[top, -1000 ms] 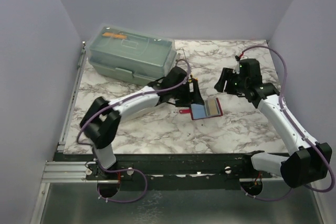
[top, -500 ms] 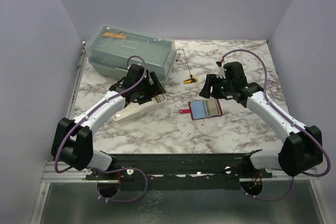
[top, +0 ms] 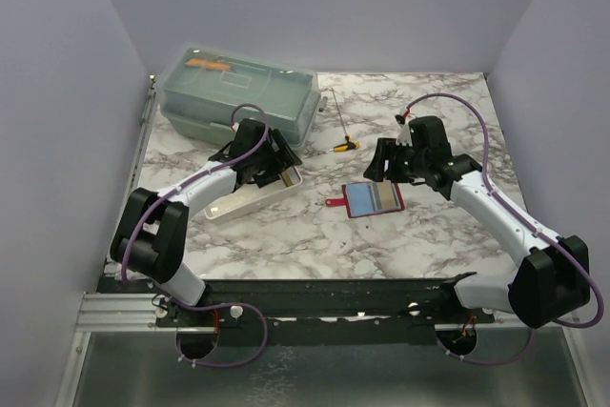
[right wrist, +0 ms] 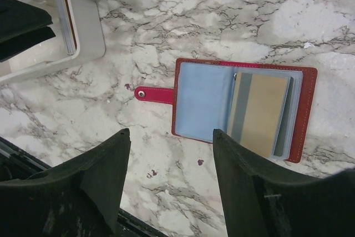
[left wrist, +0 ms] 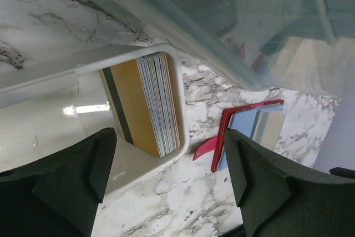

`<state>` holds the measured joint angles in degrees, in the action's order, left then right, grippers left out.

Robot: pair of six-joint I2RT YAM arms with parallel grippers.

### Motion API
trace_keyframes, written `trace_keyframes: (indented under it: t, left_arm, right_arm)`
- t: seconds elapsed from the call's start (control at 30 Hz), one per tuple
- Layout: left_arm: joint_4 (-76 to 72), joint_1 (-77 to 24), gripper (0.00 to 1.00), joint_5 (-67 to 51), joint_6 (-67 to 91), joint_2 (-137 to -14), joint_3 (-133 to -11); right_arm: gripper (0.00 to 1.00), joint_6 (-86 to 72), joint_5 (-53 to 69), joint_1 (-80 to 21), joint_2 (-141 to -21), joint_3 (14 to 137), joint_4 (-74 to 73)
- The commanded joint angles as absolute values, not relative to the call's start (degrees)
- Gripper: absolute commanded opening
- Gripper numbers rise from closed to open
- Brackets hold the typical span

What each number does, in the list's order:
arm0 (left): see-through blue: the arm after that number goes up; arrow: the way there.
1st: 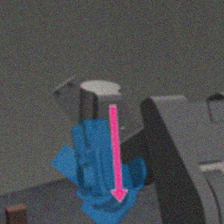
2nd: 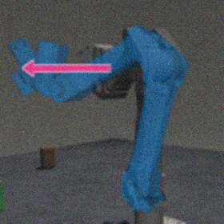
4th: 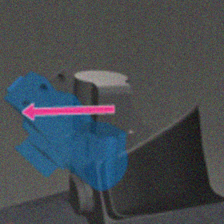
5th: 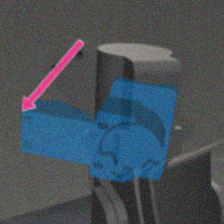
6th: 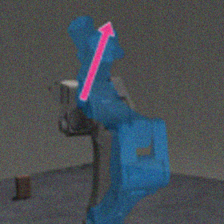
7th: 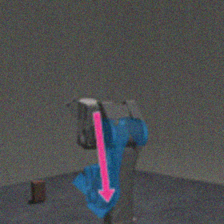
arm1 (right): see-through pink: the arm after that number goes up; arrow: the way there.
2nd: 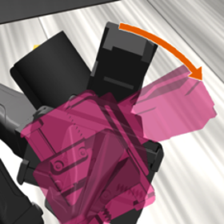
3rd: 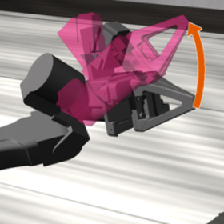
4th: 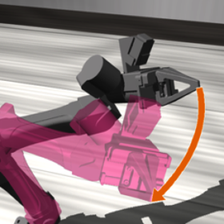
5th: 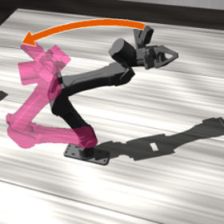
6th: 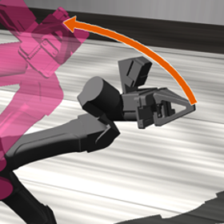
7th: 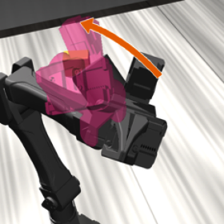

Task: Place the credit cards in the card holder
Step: Pick up the credit card from the storage box.

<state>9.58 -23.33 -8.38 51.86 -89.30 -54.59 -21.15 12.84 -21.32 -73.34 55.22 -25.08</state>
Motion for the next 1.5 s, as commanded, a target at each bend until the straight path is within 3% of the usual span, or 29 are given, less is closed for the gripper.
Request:
trace_keyframes:
  t: [0.0,0.27,0.5,0.77,1.1,1.27,1.47]
  left_arm:
    - [1.2,-23.1,0.83,-11.1,54.2,-91.6,-53.2]
    - [-1.6,-23.1,0.74,-12.2,55.5,-92.8,-52.8]
    - [-3.3,-23.1,0.52,-11.2,56.5,-90.8,-51.2]
    - [-3.3,-23.1,0.33,-11.9,56.4,-91.0,-51.2]
    - [-0.1,-23.1,0.18,-11.2,55.8,-91.4,-52.3]
    - [2.4,-23.1,0.00,-10.8,55.7,-90.3,-53.3]
    - [9.2,-23.1,0.00,-10.5,56.0,-88.1,-54.6]
  right_arm:
    - [0.65,-21.6,13.5,-21.5,-72.1,54.4,-25.0]
    - [0.64,-21.8,13.3,-21.4,-72.0,54.1,-25.1]
    - [0.64,-21.8,13.4,-21.5,-72.4,54.3,-25.0]
    - [0.64,-21.8,13.4,-21.4,-72.3,54.3,-25.2]
    - [0.63,-21.8,13.3,-21.4,-72.1,54.4,-25.3]
    - [0.63,-21.8,13.1,-21.5,-71.9,54.4,-25.5]
    - [0.63,-21.7,13.0,-21.4,-72.1,54.5,-25.7]
